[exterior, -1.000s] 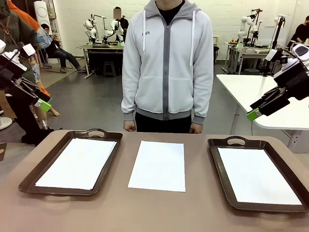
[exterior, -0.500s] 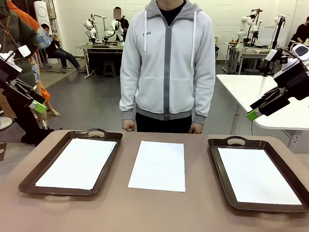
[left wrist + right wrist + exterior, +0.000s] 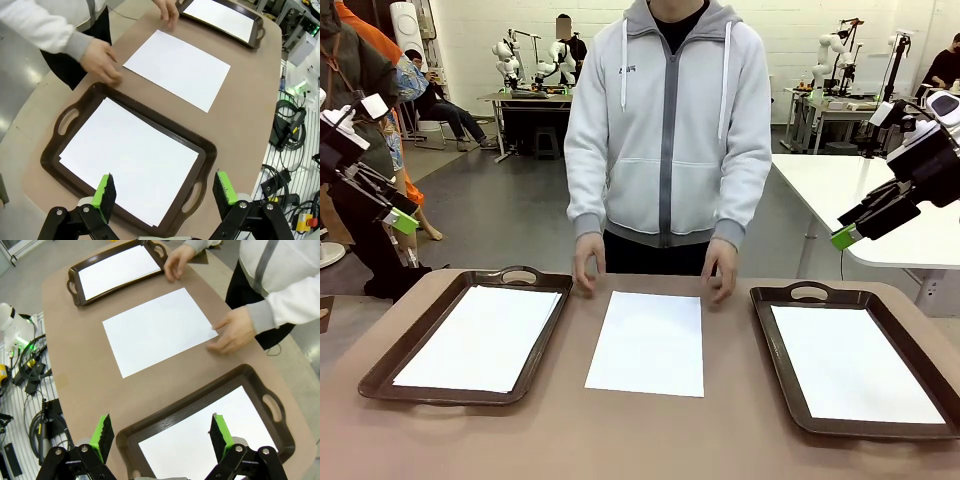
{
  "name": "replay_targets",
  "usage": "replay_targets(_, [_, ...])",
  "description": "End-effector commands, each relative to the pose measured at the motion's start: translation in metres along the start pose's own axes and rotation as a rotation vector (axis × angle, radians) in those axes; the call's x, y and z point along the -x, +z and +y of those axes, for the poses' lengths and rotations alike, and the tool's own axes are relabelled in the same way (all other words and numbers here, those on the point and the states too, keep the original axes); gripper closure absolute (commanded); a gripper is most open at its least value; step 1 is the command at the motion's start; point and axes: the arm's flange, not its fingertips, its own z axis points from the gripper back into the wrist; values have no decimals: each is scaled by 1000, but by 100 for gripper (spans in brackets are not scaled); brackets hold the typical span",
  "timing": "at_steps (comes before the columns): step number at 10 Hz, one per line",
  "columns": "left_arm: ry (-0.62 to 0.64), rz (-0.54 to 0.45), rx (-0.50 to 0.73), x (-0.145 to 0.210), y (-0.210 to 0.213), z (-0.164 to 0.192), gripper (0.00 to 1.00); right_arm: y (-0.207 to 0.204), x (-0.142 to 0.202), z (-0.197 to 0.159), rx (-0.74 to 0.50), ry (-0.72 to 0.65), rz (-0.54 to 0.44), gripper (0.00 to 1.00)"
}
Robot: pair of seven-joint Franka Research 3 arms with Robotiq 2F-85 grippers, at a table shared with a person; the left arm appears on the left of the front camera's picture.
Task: Sort the A4 documents.
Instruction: Receive the A4 Paper.
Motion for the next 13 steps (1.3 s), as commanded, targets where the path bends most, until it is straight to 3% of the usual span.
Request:
replay_targets(1, [-11, 5, -7, -1, 1, 0, 0, -1, 0, 1, 9, 0, 11, 0])
replay_targets(13, [-11, 5, -7, -1, 1, 0, 0, -1, 0, 1, 9, 0, 11, 0])
